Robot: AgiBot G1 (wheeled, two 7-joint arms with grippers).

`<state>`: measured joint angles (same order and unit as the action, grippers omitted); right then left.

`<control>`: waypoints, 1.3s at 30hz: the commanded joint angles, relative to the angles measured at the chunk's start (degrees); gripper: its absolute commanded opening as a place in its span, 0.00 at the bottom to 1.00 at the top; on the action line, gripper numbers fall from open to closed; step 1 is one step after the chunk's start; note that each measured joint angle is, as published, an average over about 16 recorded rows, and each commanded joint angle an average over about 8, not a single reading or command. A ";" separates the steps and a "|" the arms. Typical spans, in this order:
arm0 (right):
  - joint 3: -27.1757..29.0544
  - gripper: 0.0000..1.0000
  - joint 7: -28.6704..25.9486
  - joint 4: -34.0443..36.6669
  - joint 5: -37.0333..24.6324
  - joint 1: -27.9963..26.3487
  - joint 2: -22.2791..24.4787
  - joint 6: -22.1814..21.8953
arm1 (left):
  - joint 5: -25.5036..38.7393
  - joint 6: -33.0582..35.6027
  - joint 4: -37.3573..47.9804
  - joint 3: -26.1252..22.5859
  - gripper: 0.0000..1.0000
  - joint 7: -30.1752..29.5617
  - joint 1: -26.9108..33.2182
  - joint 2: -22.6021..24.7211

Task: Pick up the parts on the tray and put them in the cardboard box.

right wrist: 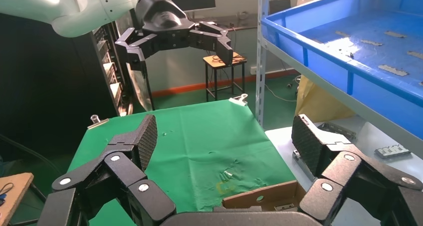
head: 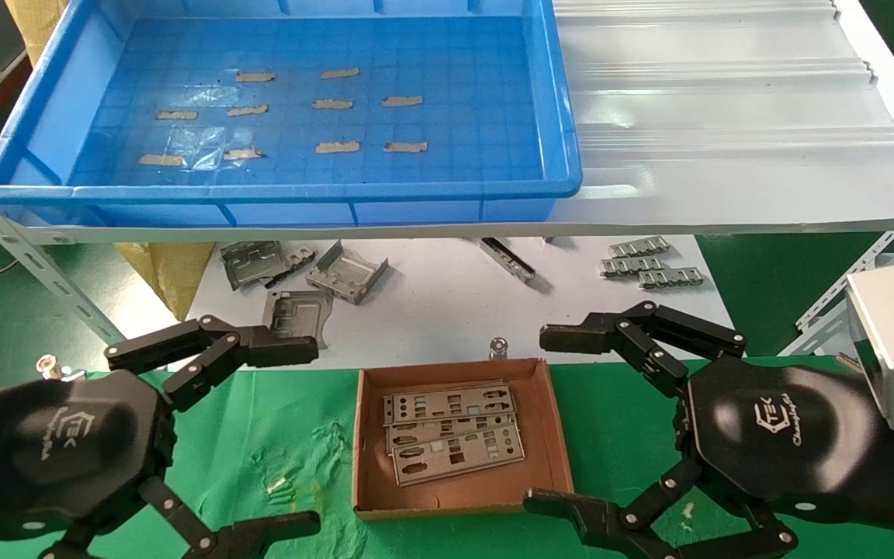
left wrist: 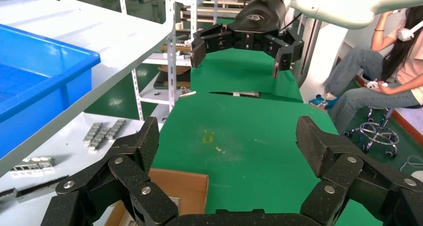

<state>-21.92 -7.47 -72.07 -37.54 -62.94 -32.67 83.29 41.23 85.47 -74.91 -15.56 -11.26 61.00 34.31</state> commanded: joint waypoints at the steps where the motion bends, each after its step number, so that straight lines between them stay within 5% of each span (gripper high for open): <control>1: 0.00 1.00 0.00 0.00 0.00 0.00 0.00 0.00 | 0.12 0.01 0.29 -0.09 1.00 0.11 0.11 0.14; 39: 0.00 1.00 0.00 0.00 -0.01 0.00 0.00 0.00 | 0.66 0.22 1.40 -0.46 1.00 0.57 0.56 0.73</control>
<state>-21.92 -7.47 -72.07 -37.55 -62.94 -32.67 83.29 41.89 85.69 -73.51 -16.03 -10.69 61.56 35.04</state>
